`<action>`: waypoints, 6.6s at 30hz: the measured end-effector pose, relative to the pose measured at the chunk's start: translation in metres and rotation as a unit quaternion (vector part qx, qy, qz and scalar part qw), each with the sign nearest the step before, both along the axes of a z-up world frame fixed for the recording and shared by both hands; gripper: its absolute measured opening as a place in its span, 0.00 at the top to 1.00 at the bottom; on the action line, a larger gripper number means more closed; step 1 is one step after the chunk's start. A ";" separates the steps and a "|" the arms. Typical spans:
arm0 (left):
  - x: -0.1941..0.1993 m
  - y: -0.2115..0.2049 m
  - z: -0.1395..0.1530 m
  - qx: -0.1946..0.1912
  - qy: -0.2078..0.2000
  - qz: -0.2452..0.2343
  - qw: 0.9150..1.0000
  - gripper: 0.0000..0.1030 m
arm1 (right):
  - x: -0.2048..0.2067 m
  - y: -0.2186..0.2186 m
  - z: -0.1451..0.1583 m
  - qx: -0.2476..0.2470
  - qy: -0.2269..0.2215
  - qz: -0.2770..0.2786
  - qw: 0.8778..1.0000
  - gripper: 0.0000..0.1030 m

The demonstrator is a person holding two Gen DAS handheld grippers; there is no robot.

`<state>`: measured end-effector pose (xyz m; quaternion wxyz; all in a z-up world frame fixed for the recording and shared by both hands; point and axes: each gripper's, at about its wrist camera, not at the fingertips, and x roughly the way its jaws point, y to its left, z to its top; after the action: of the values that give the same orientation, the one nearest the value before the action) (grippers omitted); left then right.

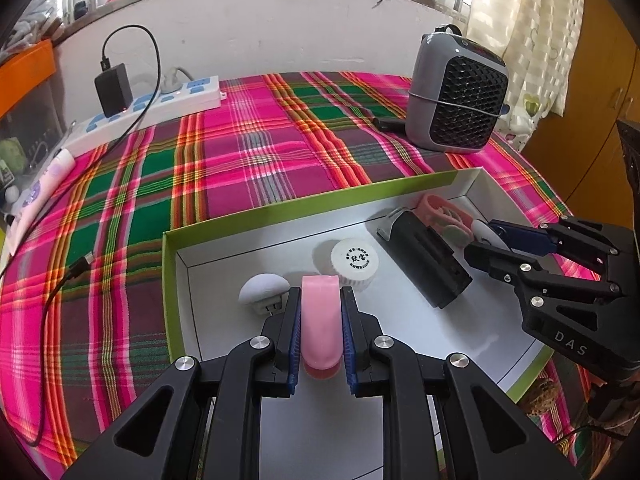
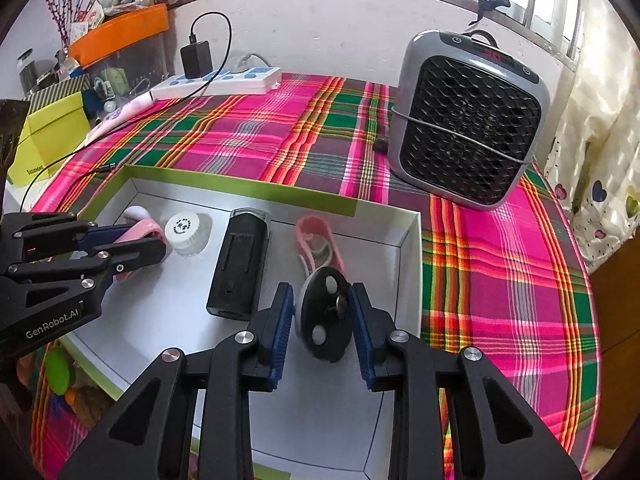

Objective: Organize objects
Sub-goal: 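Lower both grippers into the box and open them to release the strip and puck, then withdraw both tools from the box toward the green-topped toy, then grasp the blue-orange figure with the left gripper while the right grasps a walnut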

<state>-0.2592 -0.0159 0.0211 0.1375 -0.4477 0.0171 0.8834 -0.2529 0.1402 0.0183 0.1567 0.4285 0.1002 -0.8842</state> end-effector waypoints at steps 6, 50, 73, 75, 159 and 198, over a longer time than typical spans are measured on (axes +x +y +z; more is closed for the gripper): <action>-0.002 0.000 -0.001 0.001 0.000 0.003 1.000 0.84 | -0.004 0.000 0.000 0.000 0.002 0.000 1.000 0.72; -0.005 0.010 -0.003 -0.019 0.009 0.012 1.000 0.69 | -0.007 -0.004 -0.004 -0.010 0.014 -0.001 1.000 0.60; 0.027 -0.001 0.019 0.005 0.025 0.031 0.999 0.62 | 0.018 0.009 0.013 -0.038 0.033 -0.019 0.999 0.51; 0.033 -0.001 0.021 0.005 0.028 0.033 0.999 0.62 | 0.022 0.010 0.015 -0.041 0.035 -0.020 0.998 0.51; 0.149 -0.033 -0.008 0.099 0.001 0.069 0.993 0.83 | 0.110 0.010 -0.011 -0.045 -0.007 0.019 0.999 0.51; 0.163 -0.028 -0.005 0.052 0.020 0.028 0.998 0.66 | 0.128 0.013 -0.008 -0.042 0.004 0.026 0.999 0.70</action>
<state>-0.0965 -0.0442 0.0160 0.1357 -0.4227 -0.0386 0.8952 -0.1246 0.1529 0.0103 0.1976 0.4154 0.0747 -0.8848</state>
